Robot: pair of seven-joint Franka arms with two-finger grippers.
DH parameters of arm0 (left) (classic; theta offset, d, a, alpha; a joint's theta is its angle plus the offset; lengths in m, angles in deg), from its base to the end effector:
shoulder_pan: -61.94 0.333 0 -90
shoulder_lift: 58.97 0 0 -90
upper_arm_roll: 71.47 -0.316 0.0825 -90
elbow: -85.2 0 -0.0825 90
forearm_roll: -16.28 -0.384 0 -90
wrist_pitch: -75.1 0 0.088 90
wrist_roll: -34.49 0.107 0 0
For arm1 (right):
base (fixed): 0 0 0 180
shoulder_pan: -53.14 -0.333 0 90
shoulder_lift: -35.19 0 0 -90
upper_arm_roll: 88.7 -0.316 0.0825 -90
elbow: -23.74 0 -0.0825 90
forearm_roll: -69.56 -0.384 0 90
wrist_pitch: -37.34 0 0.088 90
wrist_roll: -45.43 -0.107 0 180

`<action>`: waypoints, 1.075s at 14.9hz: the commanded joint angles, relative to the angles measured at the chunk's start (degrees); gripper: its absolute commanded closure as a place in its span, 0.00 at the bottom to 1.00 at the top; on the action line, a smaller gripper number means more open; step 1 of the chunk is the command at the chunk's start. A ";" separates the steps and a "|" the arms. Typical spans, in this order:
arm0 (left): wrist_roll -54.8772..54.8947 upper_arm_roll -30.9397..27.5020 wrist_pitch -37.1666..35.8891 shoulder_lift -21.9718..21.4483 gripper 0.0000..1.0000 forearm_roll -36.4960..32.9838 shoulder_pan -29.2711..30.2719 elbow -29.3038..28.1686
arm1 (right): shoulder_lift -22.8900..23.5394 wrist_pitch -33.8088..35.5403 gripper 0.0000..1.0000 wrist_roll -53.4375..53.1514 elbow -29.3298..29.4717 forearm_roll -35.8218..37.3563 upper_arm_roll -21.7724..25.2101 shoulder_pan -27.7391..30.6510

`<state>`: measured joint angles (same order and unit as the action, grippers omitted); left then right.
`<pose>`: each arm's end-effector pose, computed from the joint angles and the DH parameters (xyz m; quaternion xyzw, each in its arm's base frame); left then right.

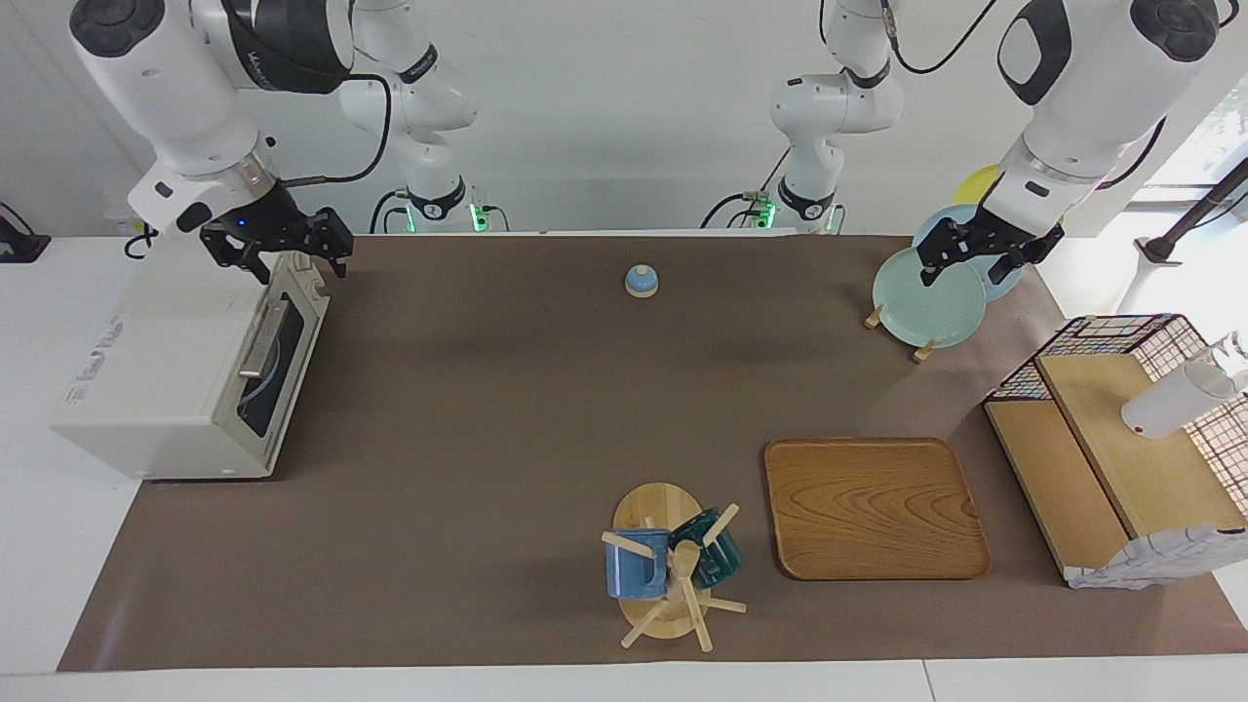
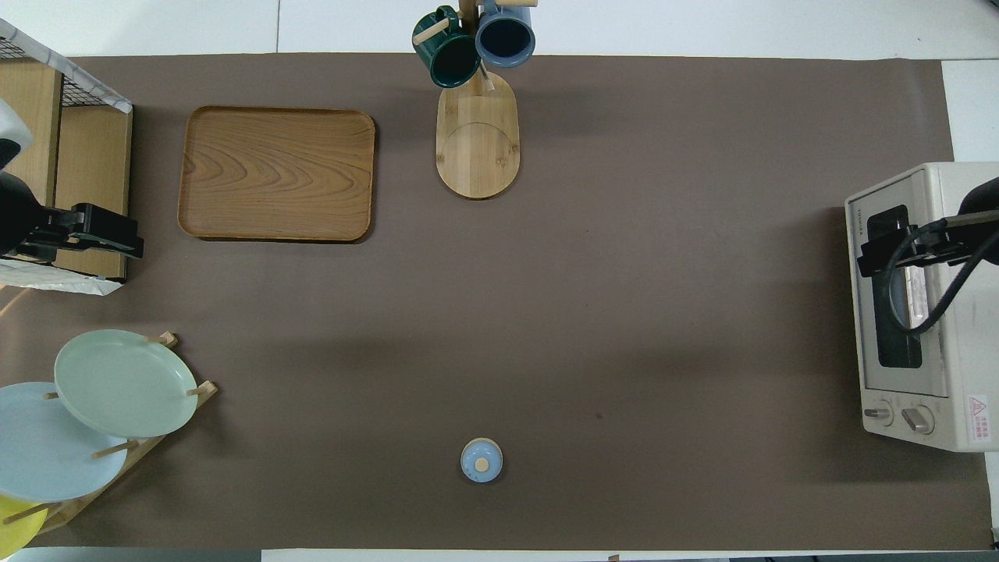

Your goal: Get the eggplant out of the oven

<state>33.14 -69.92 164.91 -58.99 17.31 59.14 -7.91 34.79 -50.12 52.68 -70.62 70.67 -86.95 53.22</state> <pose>0.5503 -0.0438 0.5989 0.9992 -0.0259 -0.0290 0.0075 0.5440 -0.0196 0.5891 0.9972 0.0473 -0.0573 0.0051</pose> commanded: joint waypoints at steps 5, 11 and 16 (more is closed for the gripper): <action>0.65 0.38 0.71 -0.78 0.00 -1.20 0.34 -0.85 | -1.18 0.44 0.00 -0.93 -1.00 -1.20 -0.08 0.71; 0.56 0.38 0.71 -0.78 0.00 -1.20 0.34 -0.85 | -1.18 -0.08 0.00 -0.92 -1.35 -1.19 0.36 0.89; 0.65 0.38 0.71 -0.78 0.00 -1.20 0.34 -0.85 | -2.75 -5.87 1.00 -0.48 -5.47 -0.85 0.36 0.72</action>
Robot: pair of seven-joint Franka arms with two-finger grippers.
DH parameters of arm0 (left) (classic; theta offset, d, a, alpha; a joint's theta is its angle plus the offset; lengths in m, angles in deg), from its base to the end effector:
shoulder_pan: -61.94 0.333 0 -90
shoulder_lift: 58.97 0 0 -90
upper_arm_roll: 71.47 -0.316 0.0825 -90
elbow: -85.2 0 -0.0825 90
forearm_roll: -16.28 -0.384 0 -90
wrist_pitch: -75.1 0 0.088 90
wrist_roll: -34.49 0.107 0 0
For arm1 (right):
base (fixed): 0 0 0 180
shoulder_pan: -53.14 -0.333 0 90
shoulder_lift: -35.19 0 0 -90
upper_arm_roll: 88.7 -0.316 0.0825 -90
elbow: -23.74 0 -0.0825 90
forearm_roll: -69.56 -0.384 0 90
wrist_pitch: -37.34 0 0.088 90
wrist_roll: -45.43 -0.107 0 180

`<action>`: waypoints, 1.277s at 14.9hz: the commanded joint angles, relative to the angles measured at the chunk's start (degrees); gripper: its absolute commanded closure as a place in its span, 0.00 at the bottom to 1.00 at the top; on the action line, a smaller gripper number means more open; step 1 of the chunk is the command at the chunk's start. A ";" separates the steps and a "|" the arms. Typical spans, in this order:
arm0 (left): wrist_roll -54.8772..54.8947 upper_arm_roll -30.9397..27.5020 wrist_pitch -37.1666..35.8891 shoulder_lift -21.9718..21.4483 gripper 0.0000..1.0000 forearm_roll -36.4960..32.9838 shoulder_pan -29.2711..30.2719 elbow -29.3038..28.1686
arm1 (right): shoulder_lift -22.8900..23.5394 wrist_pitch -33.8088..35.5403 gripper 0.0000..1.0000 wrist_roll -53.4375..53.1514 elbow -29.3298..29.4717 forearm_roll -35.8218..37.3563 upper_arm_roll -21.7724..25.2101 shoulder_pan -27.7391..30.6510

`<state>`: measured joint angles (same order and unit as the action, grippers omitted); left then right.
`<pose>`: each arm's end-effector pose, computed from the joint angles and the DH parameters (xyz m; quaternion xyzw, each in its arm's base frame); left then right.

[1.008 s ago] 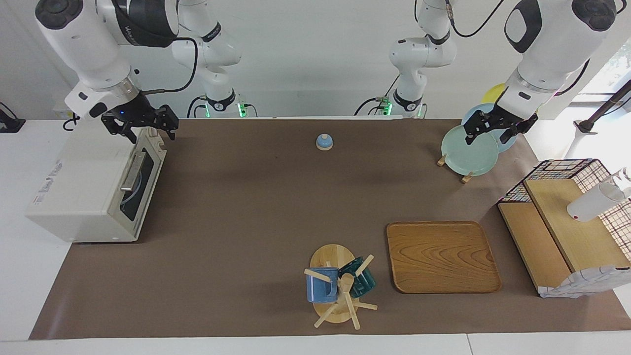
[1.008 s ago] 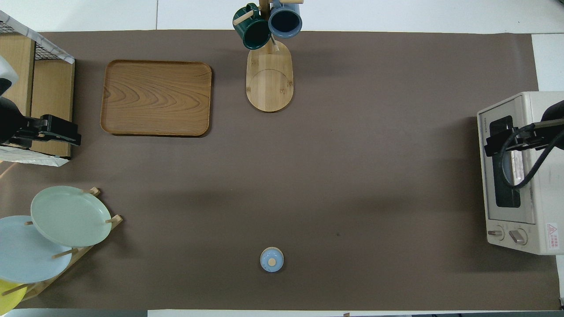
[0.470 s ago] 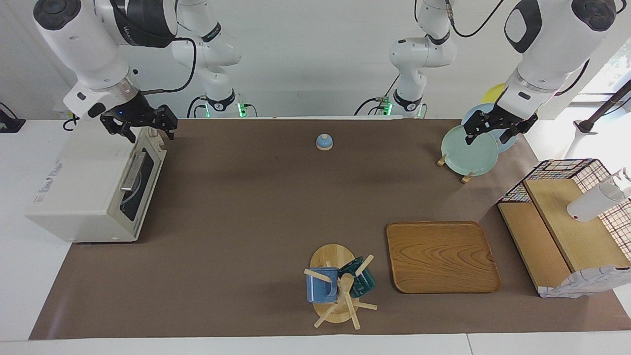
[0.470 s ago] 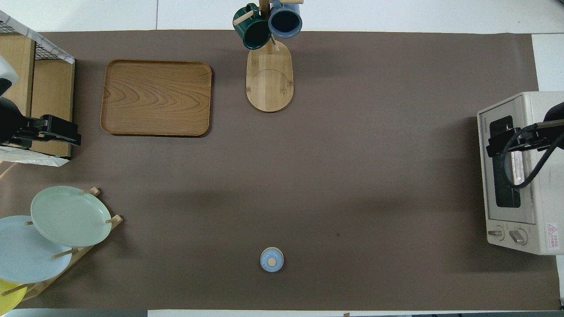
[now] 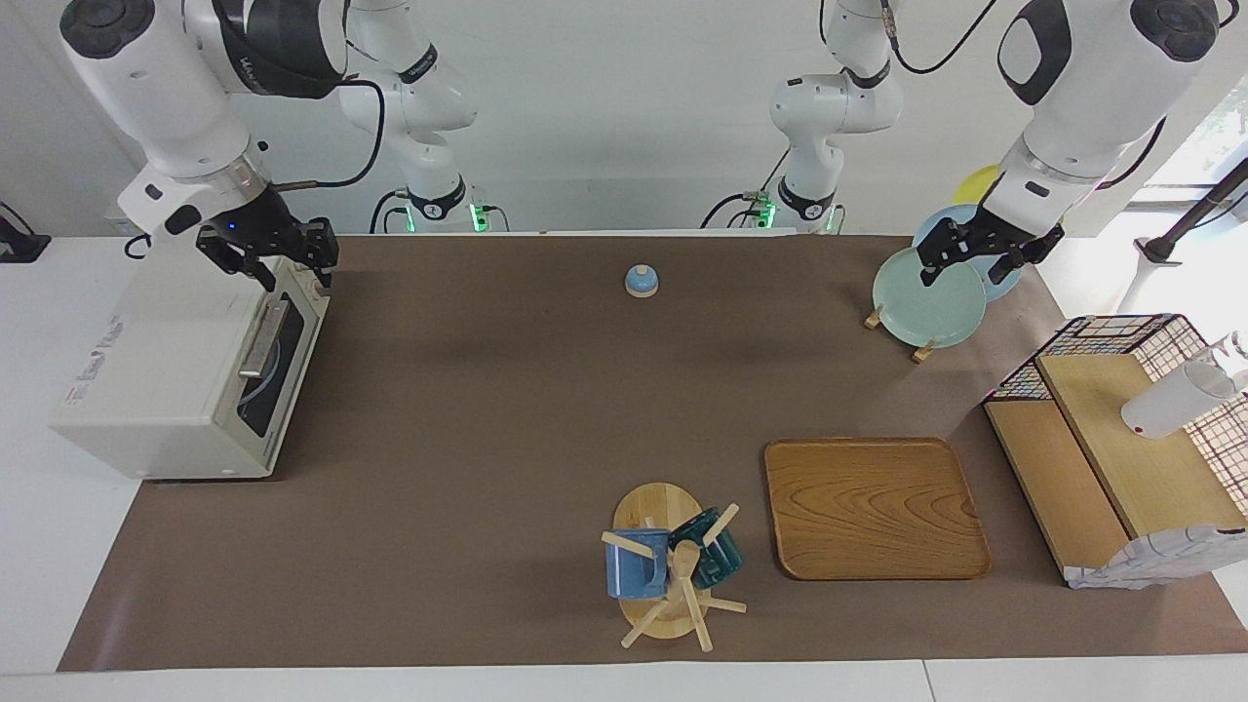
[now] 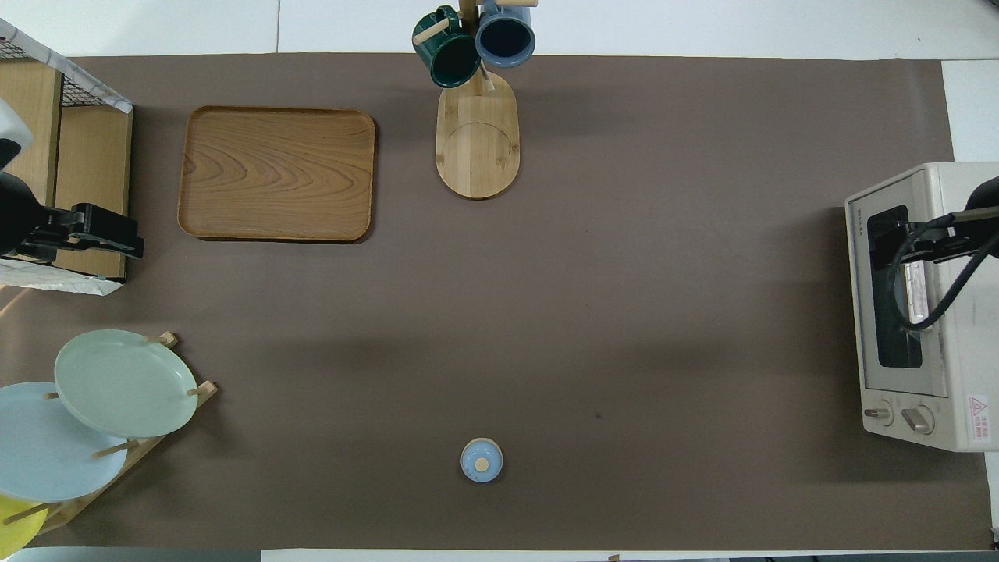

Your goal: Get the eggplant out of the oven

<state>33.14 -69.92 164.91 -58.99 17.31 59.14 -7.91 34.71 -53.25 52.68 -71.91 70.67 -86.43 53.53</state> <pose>0.5503 -0.0438 0.5989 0.9992 -0.0259 -0.0290 0.0075 0.5482 -0.0276 0.5836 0.9983 0.0405 -0.0406 0.0060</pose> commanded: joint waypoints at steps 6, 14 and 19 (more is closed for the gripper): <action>0.65 0.38 0.71 -0.78 0.00 -1.20 0.34 -0.85 | -2.16 -13.54 1.00 -2.86 -13.41 6.51 -0.08 2.86; 0.65 0.38 0.71 -0.78 0.00 -1.20 0.34 -0.85 | -1.81 -16.38 1.00 -0.41 -18.51 15.15 -0.17 5.84; 0.65 0.38 0.71 -0.78 0.00 -1.20 0.34 -0.85 | -1.72 -21.20 1.00 -0.74 -22.02 15.07 -0.17 6.29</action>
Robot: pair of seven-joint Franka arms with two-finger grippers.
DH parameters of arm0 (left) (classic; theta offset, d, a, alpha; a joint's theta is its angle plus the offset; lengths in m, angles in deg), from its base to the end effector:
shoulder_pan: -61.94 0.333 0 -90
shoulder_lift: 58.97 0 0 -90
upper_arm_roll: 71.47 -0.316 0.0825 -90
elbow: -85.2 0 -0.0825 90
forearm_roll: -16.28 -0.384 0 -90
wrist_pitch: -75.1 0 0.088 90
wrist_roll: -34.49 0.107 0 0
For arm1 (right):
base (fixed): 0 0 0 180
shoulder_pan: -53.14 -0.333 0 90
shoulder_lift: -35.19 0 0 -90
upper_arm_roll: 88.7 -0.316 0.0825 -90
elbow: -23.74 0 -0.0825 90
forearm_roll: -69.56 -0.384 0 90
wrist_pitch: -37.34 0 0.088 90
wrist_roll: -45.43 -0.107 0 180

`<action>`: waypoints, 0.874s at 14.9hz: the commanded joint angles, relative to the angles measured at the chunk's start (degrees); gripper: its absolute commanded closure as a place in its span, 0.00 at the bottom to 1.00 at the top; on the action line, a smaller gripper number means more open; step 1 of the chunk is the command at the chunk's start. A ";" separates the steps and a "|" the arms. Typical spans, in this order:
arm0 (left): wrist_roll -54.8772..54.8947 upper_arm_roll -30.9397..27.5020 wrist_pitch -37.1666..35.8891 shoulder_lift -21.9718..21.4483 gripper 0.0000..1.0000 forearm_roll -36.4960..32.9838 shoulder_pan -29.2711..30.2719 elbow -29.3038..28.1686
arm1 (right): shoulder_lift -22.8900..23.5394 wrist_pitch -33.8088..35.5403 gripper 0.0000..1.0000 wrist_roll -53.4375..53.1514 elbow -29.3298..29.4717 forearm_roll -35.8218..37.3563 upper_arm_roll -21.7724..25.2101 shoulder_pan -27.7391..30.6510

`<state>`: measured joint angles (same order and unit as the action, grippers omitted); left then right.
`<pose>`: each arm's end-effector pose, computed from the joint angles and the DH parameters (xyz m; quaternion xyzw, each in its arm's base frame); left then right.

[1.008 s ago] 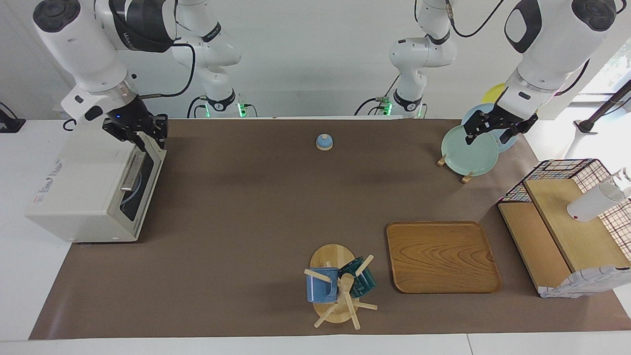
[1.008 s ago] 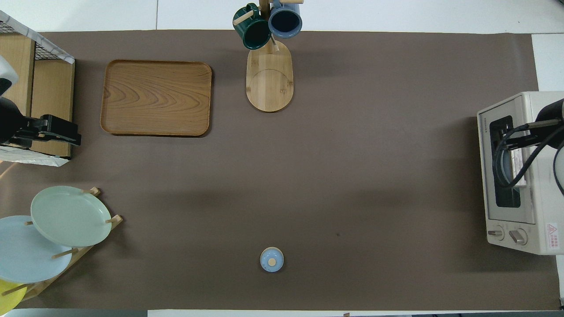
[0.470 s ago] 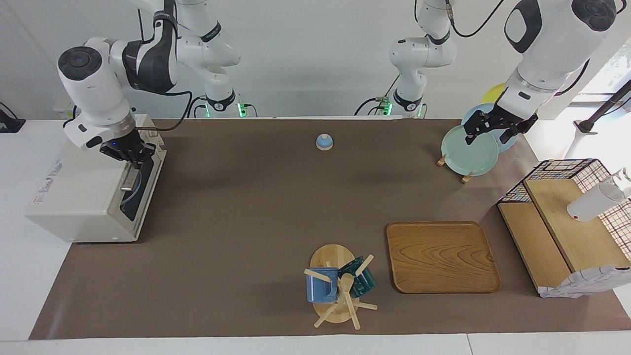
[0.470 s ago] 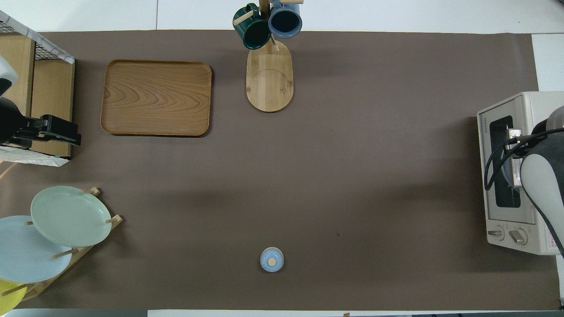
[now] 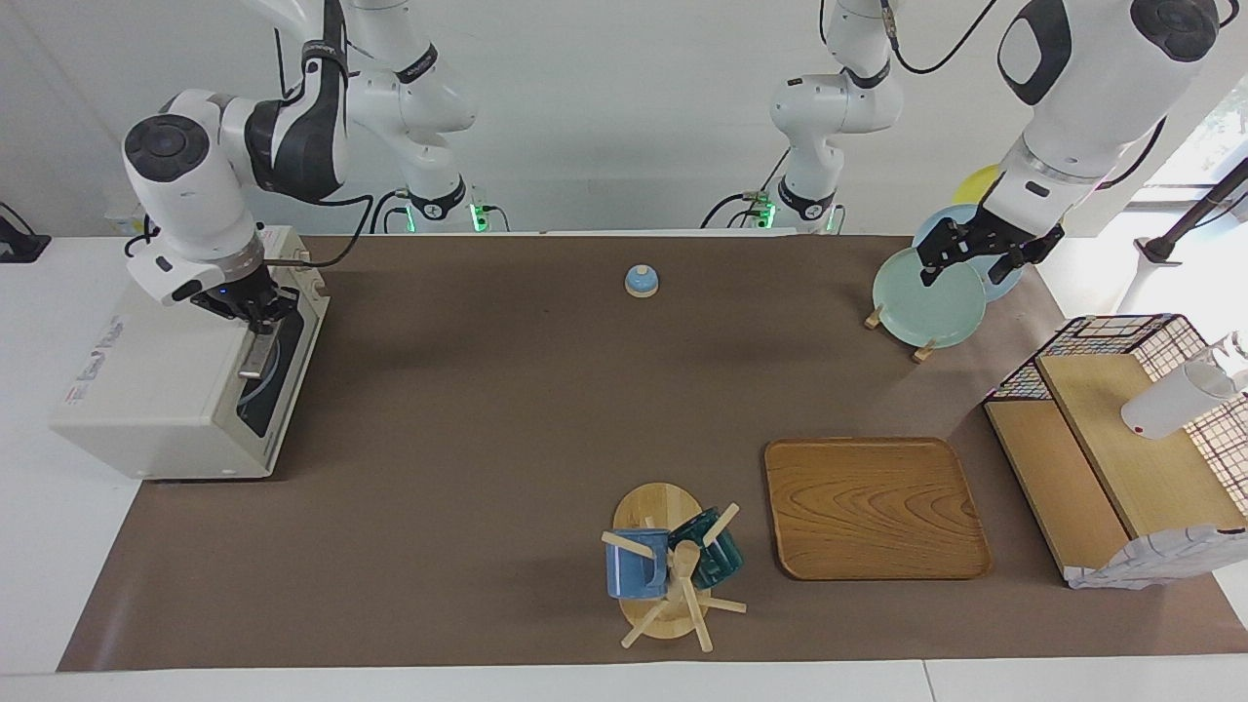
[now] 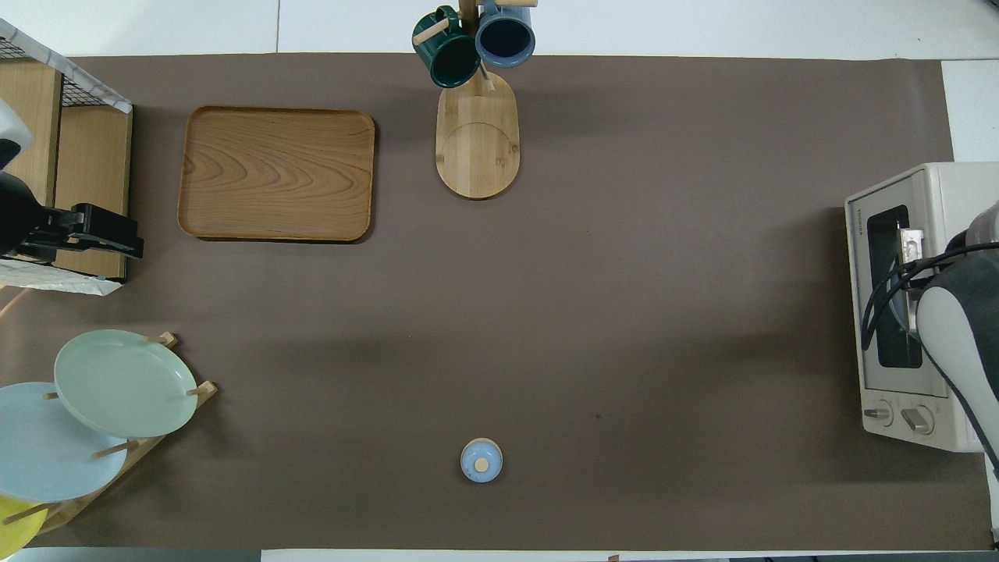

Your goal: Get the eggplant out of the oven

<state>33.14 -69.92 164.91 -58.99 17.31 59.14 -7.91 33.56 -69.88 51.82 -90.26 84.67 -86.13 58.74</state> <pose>0.5503 -0.0438 0.5989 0.9992 -0.0259 -0.0290 0.0075 0.5307 -0.0964 0.4693 0.9910 0.0292 -0.0598 0.1164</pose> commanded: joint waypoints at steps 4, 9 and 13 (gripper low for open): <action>0.56 0.38 0.71 -0.78 0.00 -1.20 0.34 -0.85 | -0.13 -9.65 1.00 -5.06 -7.28 0.19 -0.81 -1.19; 0.56 0.38 0.80 -0.78 0.00 -1.20 0.34 -0.85 | 4.26 -16.95 1.00 -9.73 -8.78 -4.03 -0.81 -5.60; 0.65 0.38 0.71 -0.78 0.00 -1.20 0.34 -0.85 | 4.35 -21.97 1.00 -11.22 -12.03 -5.61 -0.81 -7.09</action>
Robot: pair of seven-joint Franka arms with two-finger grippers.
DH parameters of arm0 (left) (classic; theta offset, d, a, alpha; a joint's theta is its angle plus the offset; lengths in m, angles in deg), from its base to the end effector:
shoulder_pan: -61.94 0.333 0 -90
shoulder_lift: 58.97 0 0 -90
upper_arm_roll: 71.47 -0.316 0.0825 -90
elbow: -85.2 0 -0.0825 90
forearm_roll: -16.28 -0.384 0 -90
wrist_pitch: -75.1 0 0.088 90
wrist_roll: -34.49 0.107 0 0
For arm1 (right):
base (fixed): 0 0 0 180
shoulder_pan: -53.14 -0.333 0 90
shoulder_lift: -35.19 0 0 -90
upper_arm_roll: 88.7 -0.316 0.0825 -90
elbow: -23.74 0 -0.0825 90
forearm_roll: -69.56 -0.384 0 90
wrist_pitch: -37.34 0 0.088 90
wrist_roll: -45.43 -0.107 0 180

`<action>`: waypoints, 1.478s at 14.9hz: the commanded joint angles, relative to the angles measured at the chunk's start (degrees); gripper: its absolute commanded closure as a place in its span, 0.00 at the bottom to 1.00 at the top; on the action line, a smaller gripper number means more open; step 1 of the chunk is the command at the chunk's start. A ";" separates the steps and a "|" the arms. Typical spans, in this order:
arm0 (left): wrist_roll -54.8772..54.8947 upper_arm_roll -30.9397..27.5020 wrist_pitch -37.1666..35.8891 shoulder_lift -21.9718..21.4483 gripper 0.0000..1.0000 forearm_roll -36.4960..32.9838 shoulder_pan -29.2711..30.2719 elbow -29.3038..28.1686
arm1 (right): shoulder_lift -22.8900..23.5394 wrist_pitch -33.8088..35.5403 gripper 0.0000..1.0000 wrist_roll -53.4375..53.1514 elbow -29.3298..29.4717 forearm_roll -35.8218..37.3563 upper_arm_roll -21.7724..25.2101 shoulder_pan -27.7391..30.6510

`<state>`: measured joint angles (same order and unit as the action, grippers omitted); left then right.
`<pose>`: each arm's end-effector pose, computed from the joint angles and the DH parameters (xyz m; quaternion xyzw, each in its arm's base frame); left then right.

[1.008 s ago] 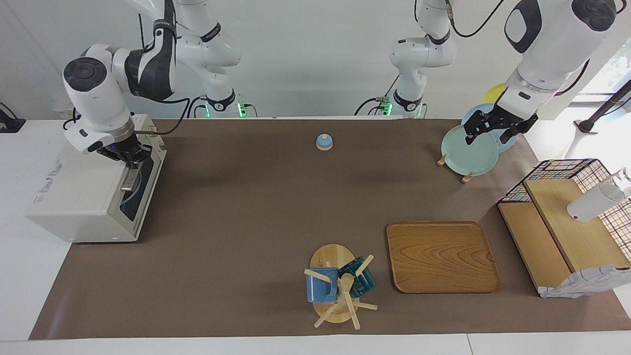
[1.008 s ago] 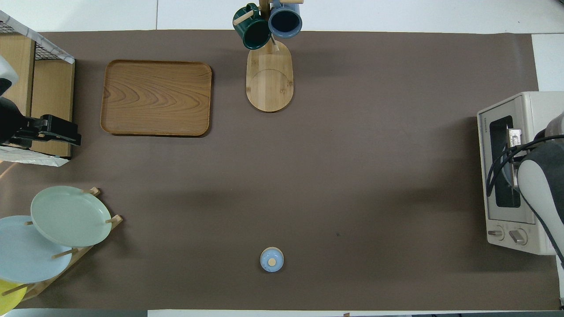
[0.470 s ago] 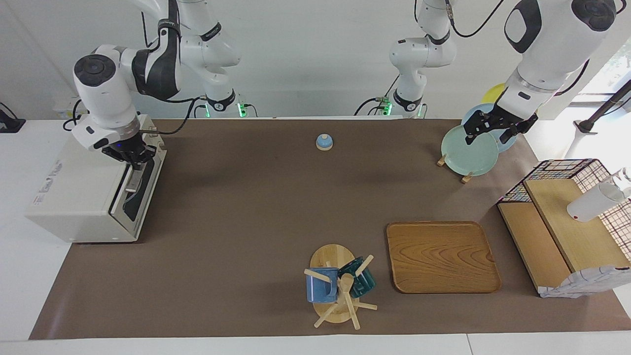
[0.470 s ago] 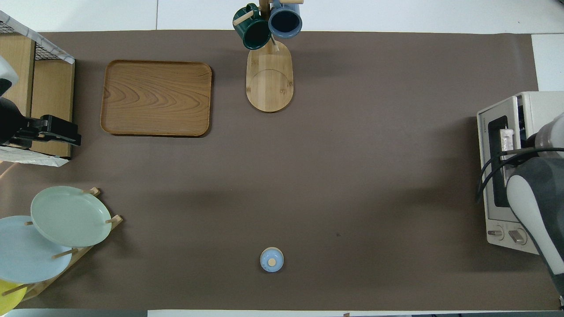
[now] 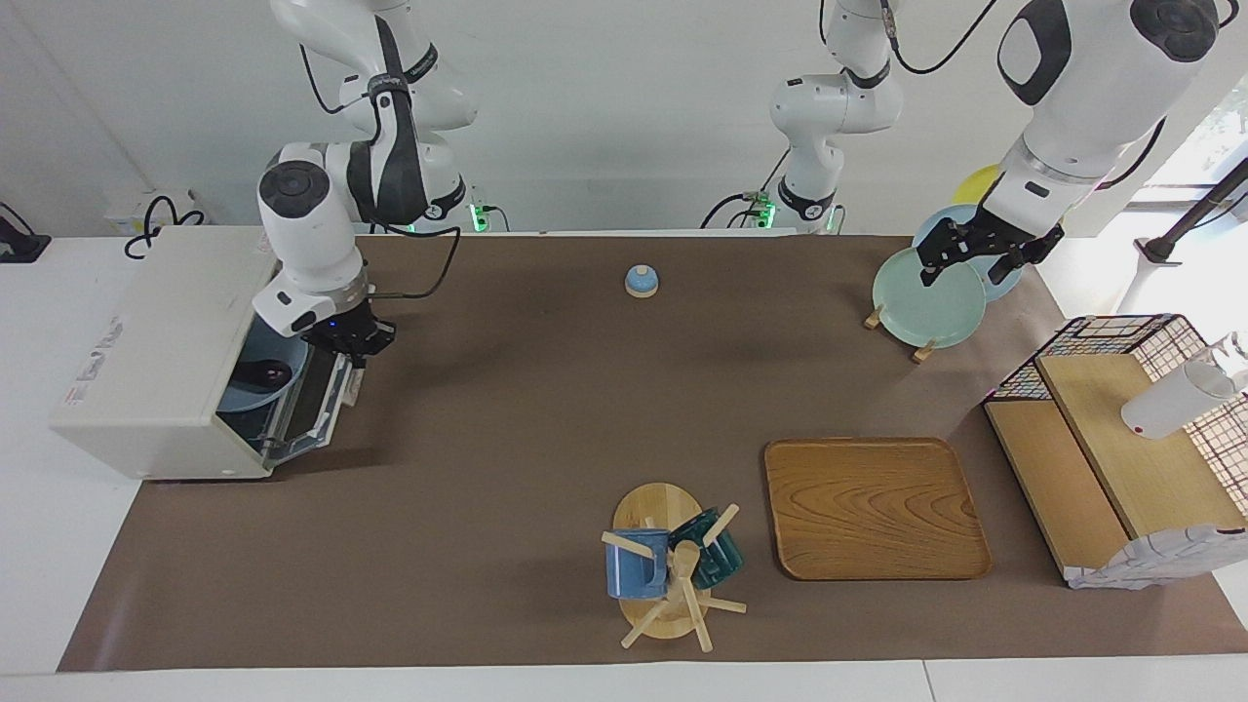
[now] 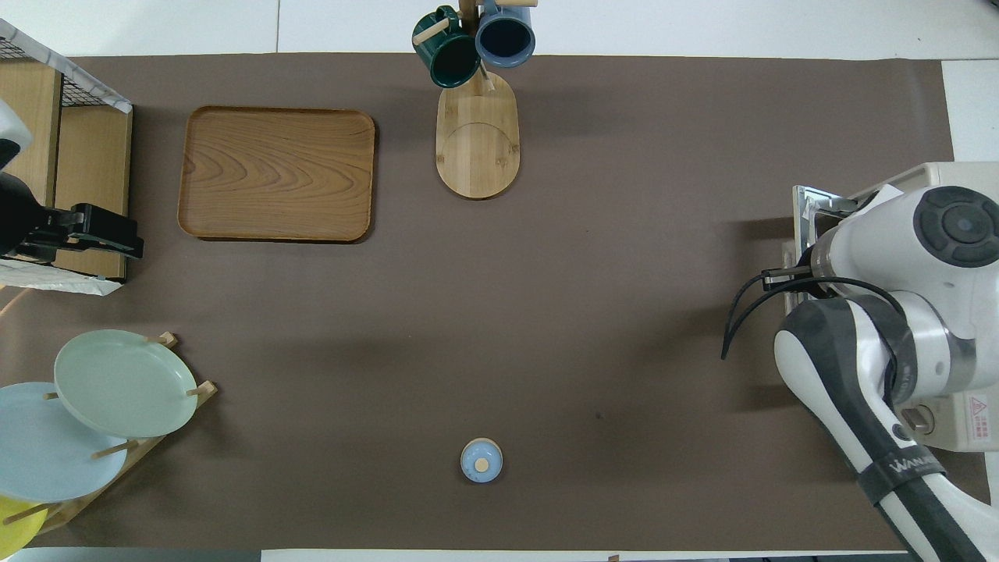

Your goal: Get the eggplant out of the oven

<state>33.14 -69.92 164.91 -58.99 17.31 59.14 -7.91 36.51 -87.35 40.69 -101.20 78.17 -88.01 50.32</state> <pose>0.5503 -0.0438 0.5989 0.9992 -0.0259 -0.0290 0.0075 0.5333 0.0142 0.3774 0.9978 0.0208 -0.0100 0.0620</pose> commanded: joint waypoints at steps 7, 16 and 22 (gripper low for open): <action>0.65 0.38 0.71 -0.78 0.00 -1.20 0.34 -0.85 | 6.24 -8.02 1.00 -3.35 -1.36 -2.37 0.80 -0.44; 0.56 0.38 0.71 -0.78 0.00 -1.20 0.34 -0.85 | 5.63 -6.54 1.00 -5.72 0.30 -4.39 0.62 -3.25; 0.47 0.38 0.71 -0.78 0.00 -1.20 0.34 -0.85 | 2.82 16.57 0.48 4.42 10.77 2.87 0.45 -3.69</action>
<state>33.14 -69.92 164.91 -58.99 17.31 59.14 -7.91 40.02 -74.68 38.76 -91.46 77.33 -87.89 46.29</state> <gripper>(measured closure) 0.000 0.520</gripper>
